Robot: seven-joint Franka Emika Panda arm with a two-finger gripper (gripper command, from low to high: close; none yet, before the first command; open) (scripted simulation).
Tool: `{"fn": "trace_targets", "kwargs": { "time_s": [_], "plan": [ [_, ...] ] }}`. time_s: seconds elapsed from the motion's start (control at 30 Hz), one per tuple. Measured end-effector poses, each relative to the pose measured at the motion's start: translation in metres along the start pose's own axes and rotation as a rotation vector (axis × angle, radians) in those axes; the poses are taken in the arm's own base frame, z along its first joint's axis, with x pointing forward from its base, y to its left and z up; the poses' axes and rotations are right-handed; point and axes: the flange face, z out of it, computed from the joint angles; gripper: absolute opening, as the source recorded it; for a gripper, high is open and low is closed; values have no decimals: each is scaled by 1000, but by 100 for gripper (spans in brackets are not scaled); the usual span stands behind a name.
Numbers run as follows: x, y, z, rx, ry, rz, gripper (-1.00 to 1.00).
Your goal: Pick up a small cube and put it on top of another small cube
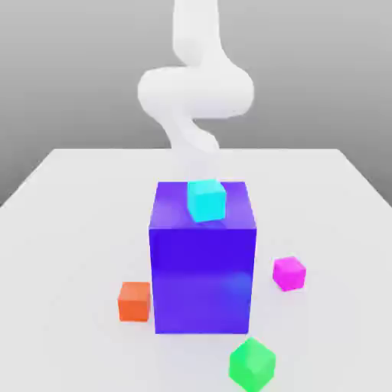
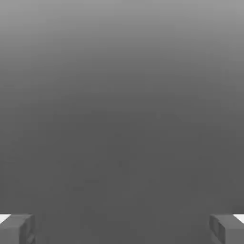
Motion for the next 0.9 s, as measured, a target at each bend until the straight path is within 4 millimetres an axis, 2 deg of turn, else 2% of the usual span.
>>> {"fn": "trace_targets", "kwargs": {
  "time_s": [0.1, 0.2, 0.33, 0.43, 0.6, 0.77, 0.83, 0.9],
  "plan": [
    [-38, -8, 64, -14, -101, -196, 0],
    [-82, -11, 118, -18, -196, -386, 0],
    [-151, -6, 177, -11, -321, -642, 0],
    [-206, 5, 212, 4, -415, -836, 0],
    [-300, 38, 252, 44, -571, -1160, 0],
    [-386, 90, 269, 105, -729, -1482, 0],
    [-414, 112, 271, 130, -786, -1596, 0],
    [-428, 123, 278, 140, -805, -1636, 0]
  ]
}}
